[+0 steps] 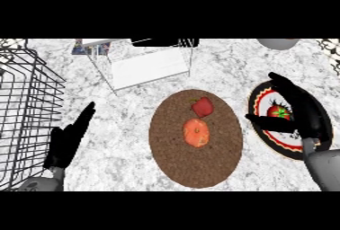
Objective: Pick the squash from the placemat and place it in the tiered shelf
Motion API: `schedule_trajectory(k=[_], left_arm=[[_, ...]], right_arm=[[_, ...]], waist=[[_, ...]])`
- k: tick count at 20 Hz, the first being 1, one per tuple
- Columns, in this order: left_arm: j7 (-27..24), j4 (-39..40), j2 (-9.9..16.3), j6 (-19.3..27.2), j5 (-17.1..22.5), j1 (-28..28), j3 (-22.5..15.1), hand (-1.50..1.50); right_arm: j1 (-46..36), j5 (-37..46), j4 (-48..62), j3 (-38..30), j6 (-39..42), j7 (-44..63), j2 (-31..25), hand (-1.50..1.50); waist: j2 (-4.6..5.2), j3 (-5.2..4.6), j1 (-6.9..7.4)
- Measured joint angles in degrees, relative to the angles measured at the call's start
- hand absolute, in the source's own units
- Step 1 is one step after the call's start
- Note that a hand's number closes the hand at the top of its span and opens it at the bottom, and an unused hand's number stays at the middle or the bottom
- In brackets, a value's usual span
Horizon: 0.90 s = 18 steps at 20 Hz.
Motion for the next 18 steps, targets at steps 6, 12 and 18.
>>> schedule_trajectory(k=[6, 12, 18], left_arm=[[-1.2, -0.77, -0.75, -0.05, -1.28, 1.59, -0.47, 0.0], [-0.71, -1.02, -1.8, 0.63, -2.39, 1.73, -0.94, 0.0], [-0.27, -1.12, -1.9, 0.31, -2.79, 1.42, -1.32, 0.0]], right_arm=[[-1.71, -2.28, -3.17, 3.26, 8.77, -2.24, 1.26, -1.5], [-5.67, -1.73, -11.62, 9.37, 16.53, 12.56, -2.05, -1.5], [-14.95, 9.99, -14.38, 18.41, 22.42, 28.72, -8.2, -1.5]], waist=[[-0.3, 0.06, -0.38], [-0.52, -0.02, -0.66], [-0.68, -0.26, 0.13]])
